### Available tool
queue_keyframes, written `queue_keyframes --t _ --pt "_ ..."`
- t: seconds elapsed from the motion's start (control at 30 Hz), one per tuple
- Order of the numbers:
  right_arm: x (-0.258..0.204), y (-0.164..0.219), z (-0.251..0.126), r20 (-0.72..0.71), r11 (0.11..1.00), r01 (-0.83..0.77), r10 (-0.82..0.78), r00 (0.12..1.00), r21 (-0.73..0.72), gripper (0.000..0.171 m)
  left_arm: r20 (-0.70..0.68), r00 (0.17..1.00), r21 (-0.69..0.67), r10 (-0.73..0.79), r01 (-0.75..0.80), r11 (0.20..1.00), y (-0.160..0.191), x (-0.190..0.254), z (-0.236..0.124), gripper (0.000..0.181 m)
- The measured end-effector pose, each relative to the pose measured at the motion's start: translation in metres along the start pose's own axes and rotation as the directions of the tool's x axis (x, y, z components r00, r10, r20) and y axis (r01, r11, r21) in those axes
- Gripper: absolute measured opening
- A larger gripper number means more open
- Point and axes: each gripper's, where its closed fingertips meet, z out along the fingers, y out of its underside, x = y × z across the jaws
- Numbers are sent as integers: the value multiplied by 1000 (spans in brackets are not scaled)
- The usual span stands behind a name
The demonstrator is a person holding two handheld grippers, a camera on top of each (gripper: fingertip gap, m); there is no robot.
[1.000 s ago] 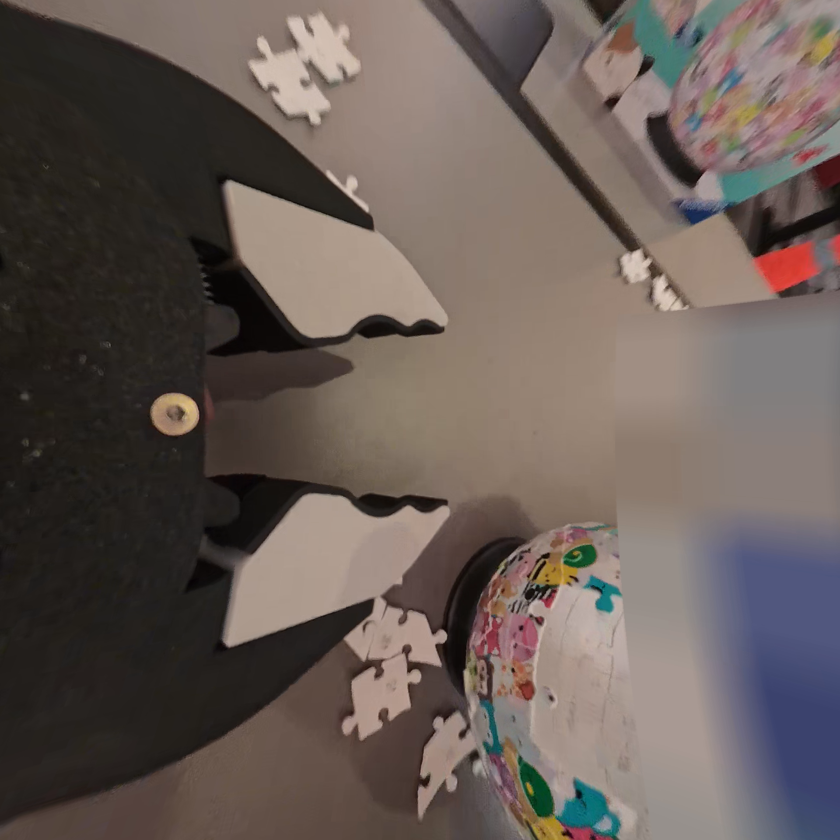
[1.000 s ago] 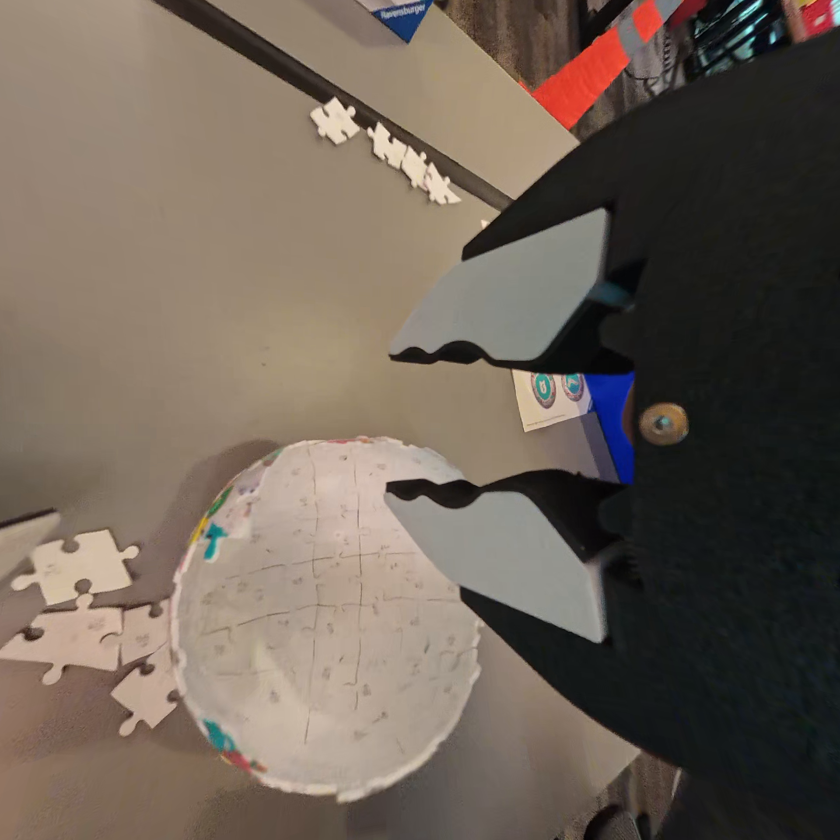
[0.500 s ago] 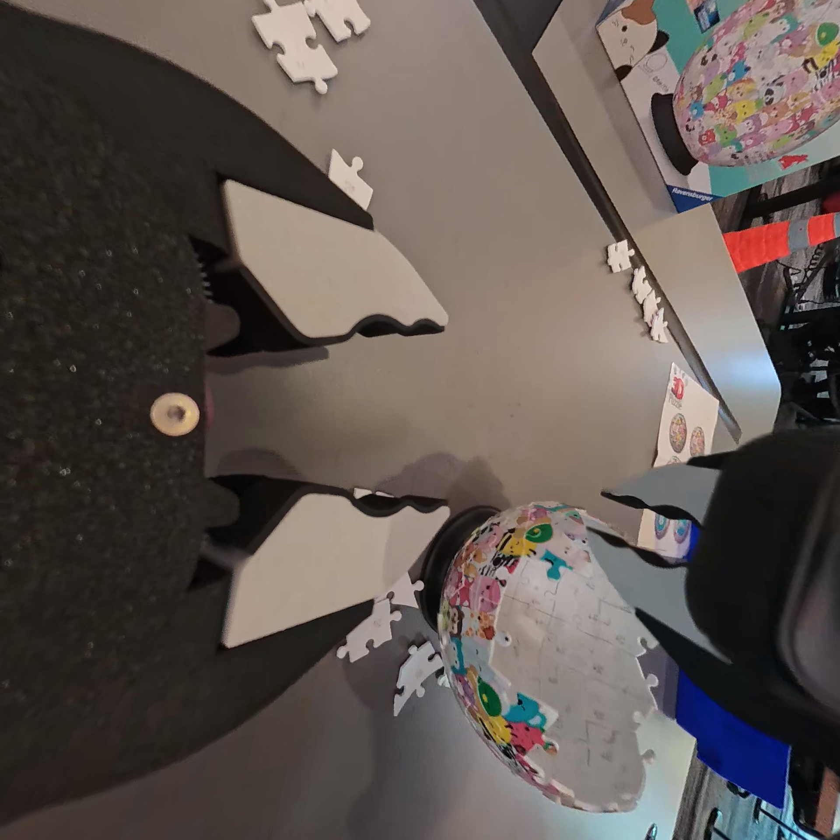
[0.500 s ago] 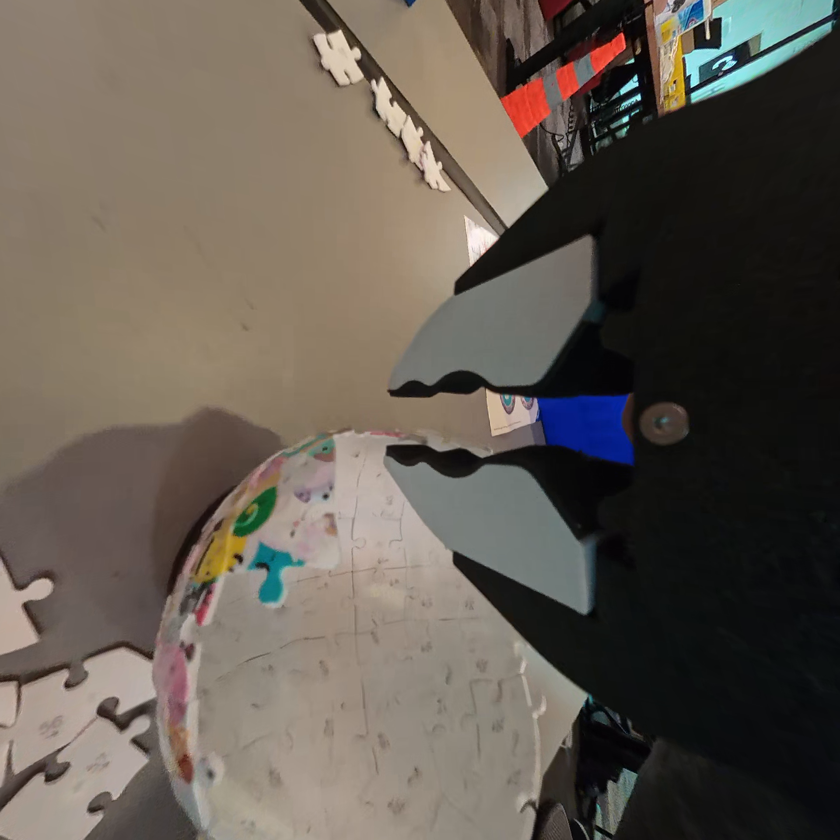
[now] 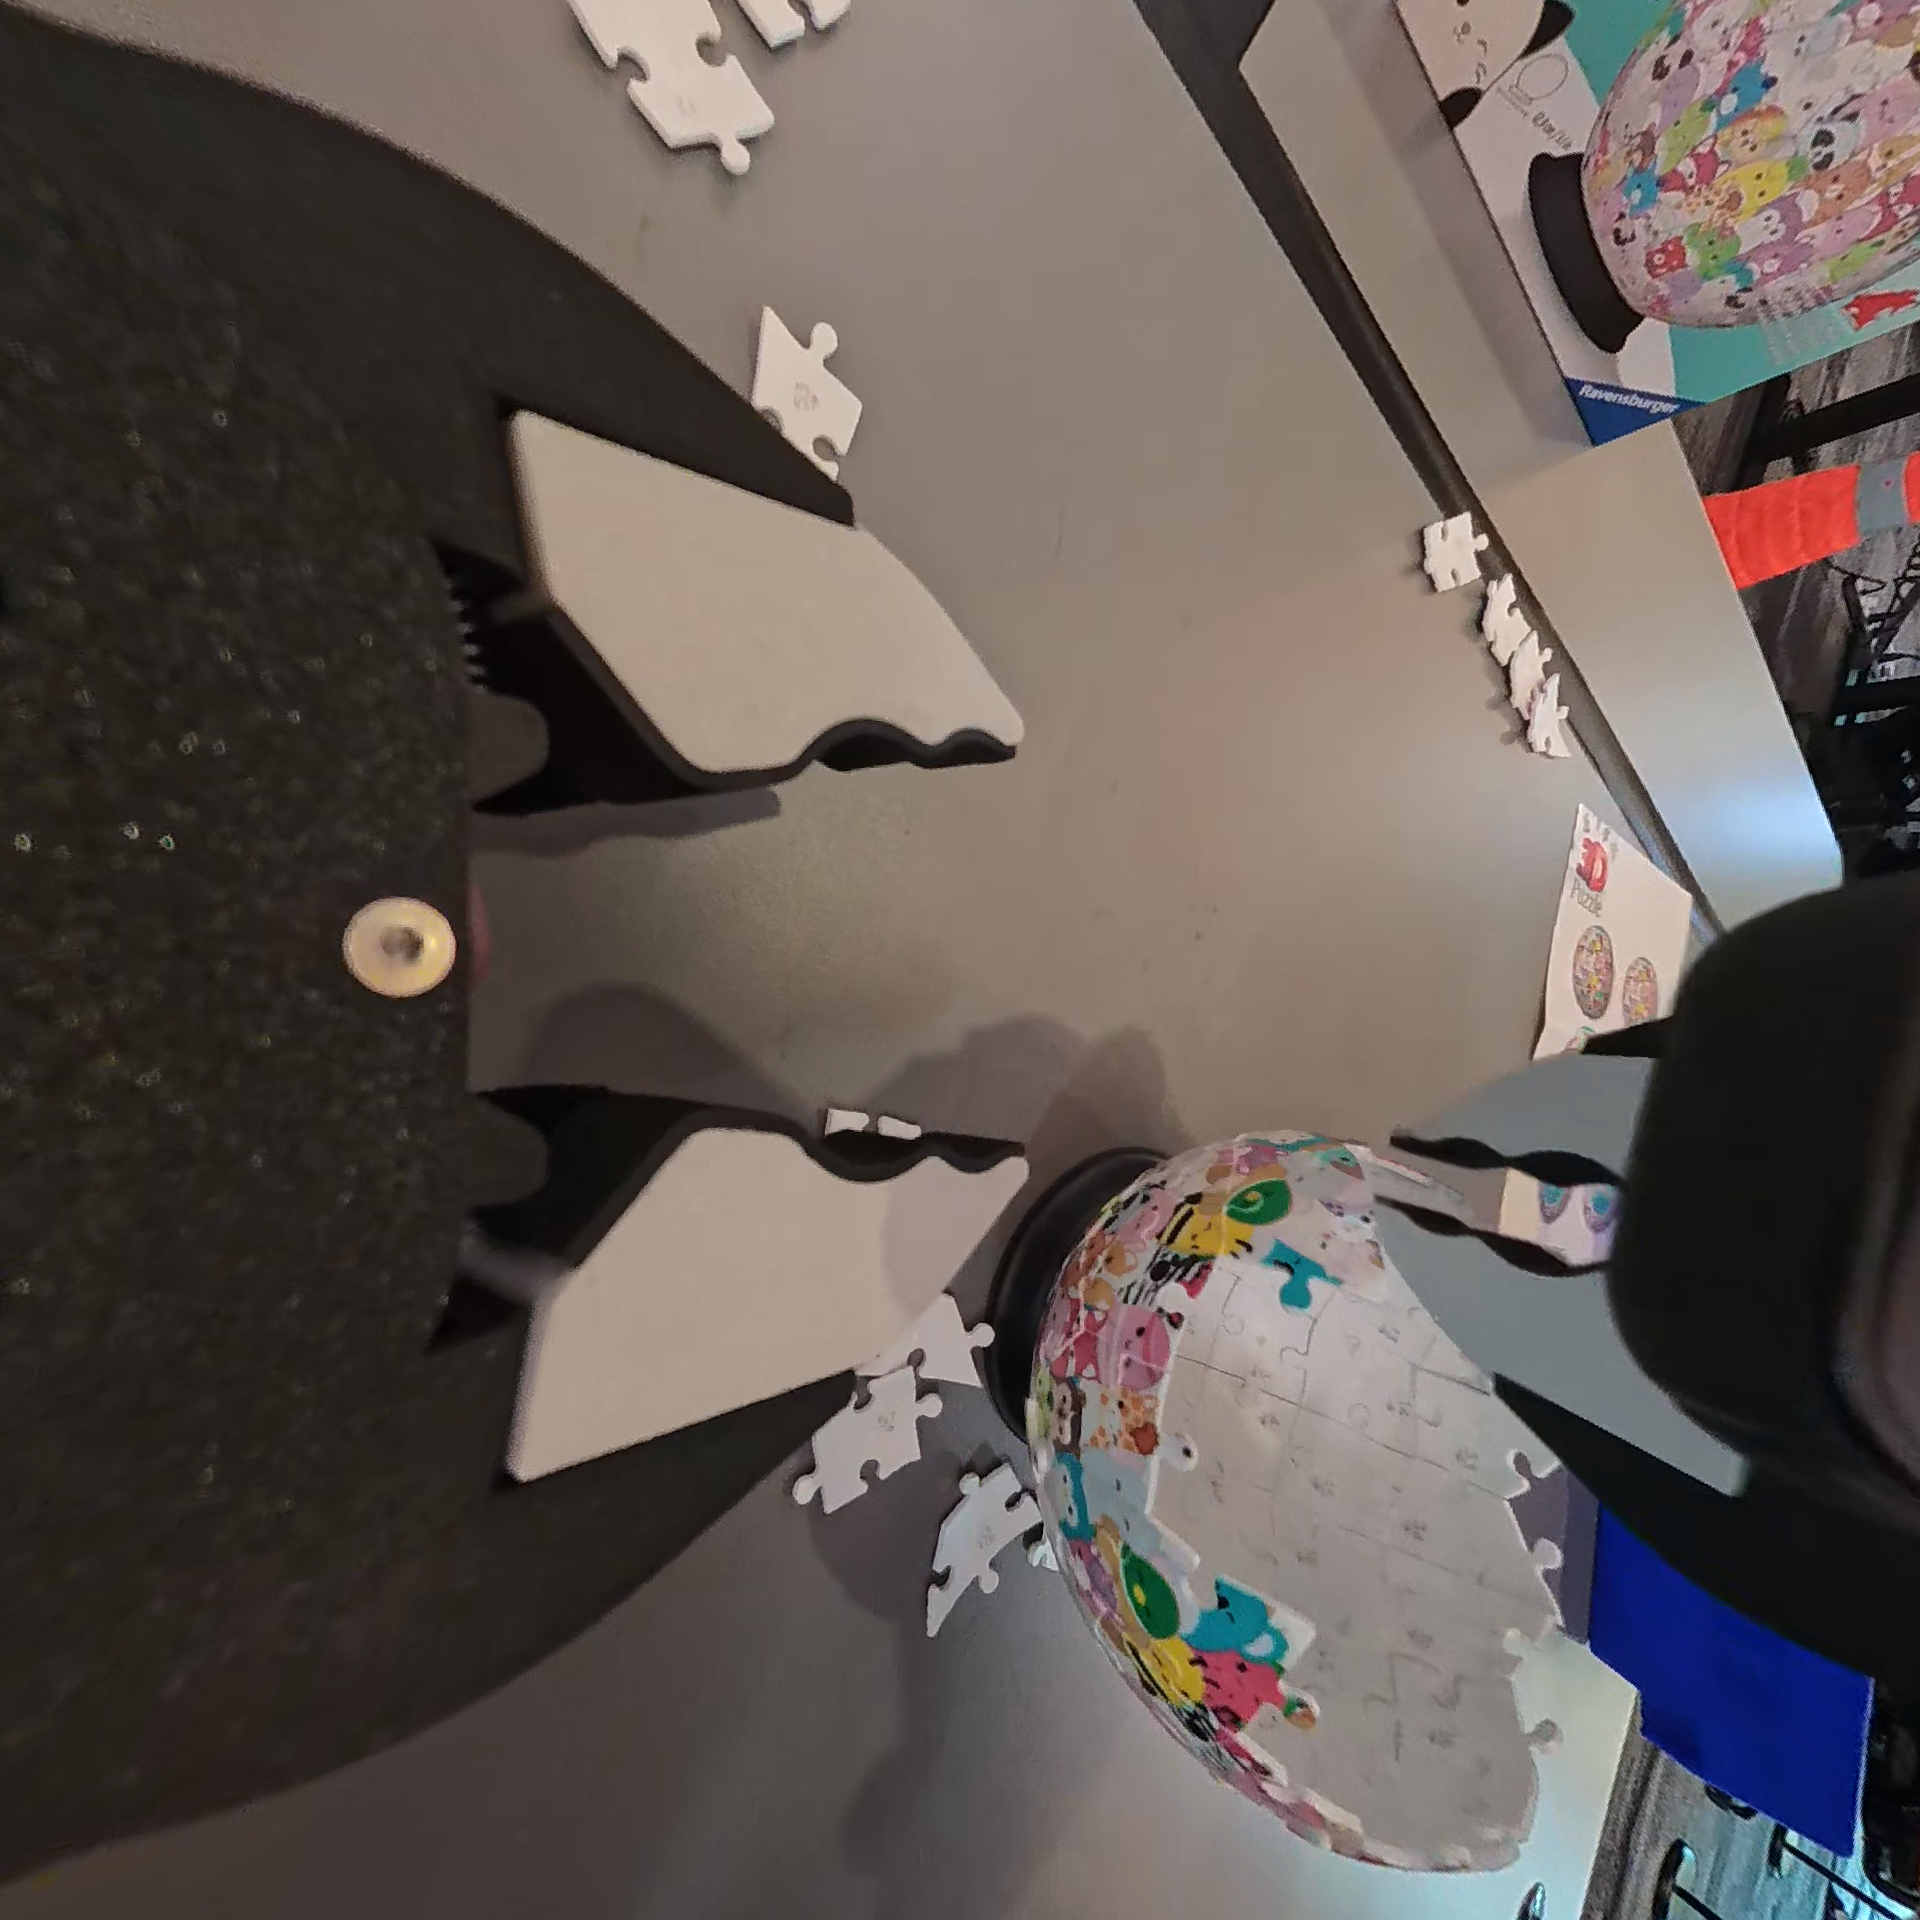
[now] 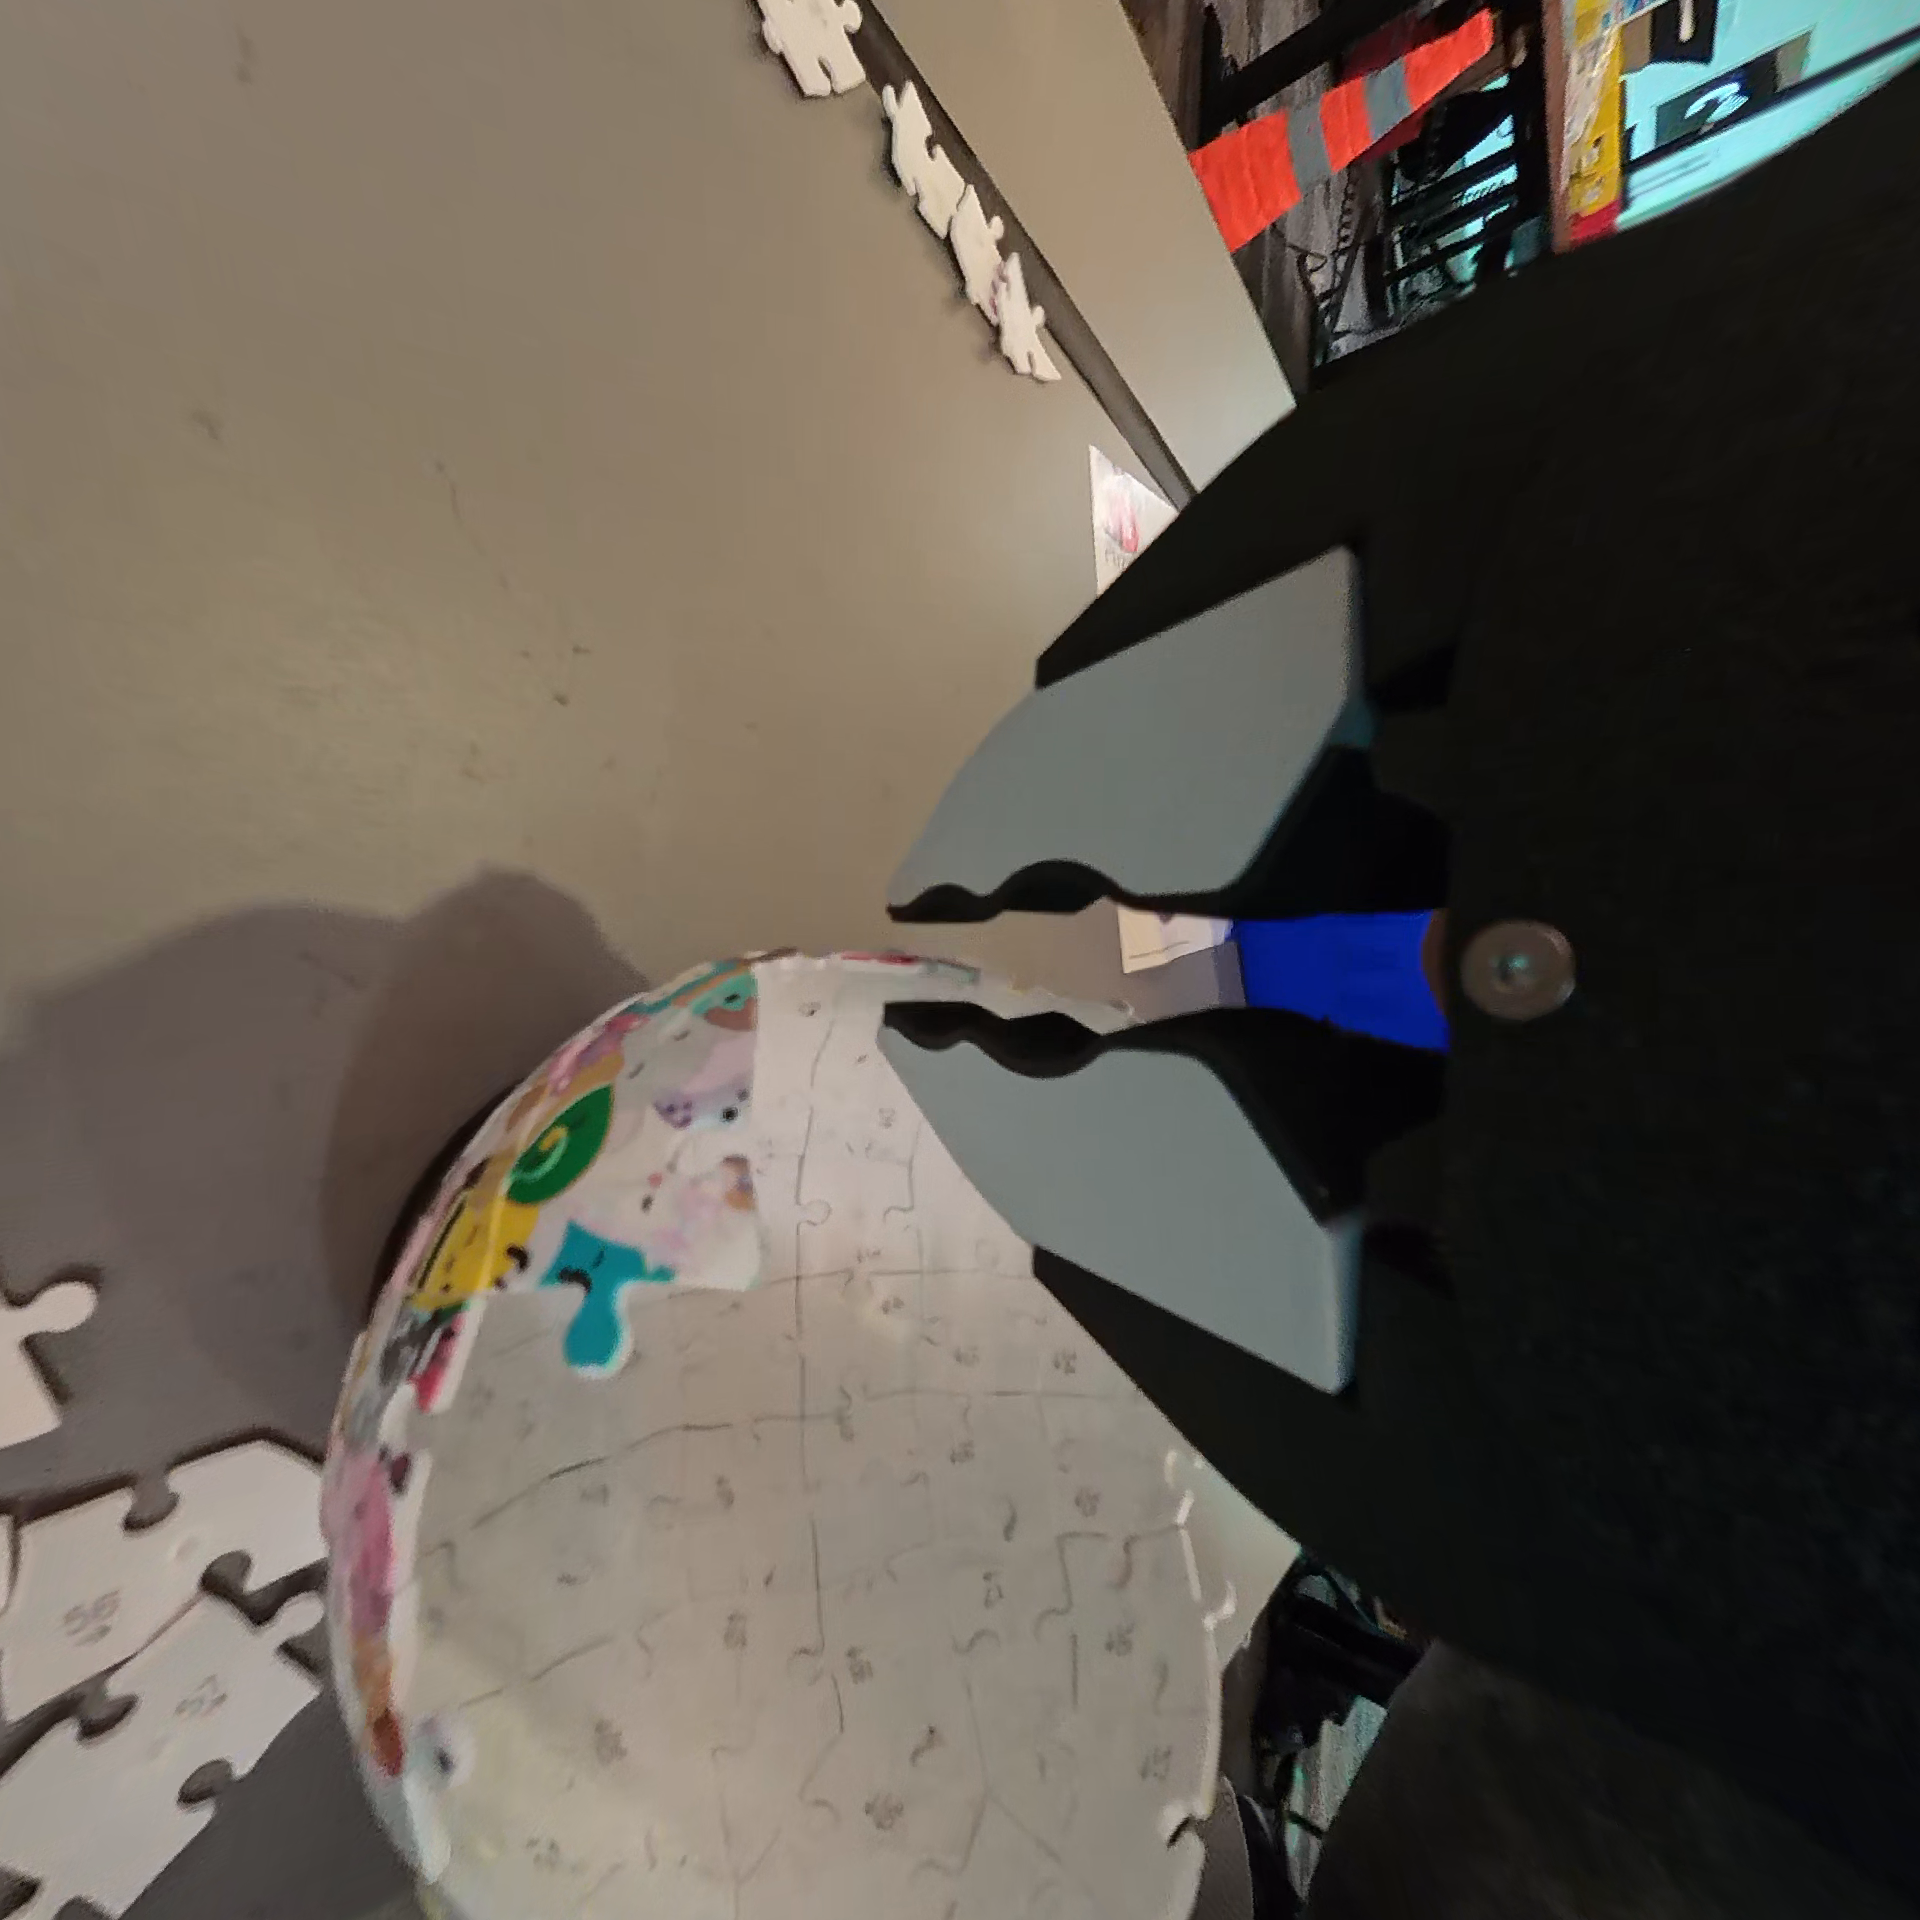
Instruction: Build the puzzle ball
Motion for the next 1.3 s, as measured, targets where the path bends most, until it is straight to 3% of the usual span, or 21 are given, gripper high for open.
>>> queue_keyframes --t 0.67,0.97,1.3 --pt "-2 3 10 13 1000 8 -8 1000 -13 4 -9 1000 -28 8 -9 1000 6 3 3 67" --pt "-2 1 4 50 1000 -4 3 999 19 22 -16 1000 -39 13 -14 999 8 4 4 67" --pt "2 -12 5 52 994 73 -78 996 82 17 -23 1000 -49 15 -16 999 10 6 6 67"
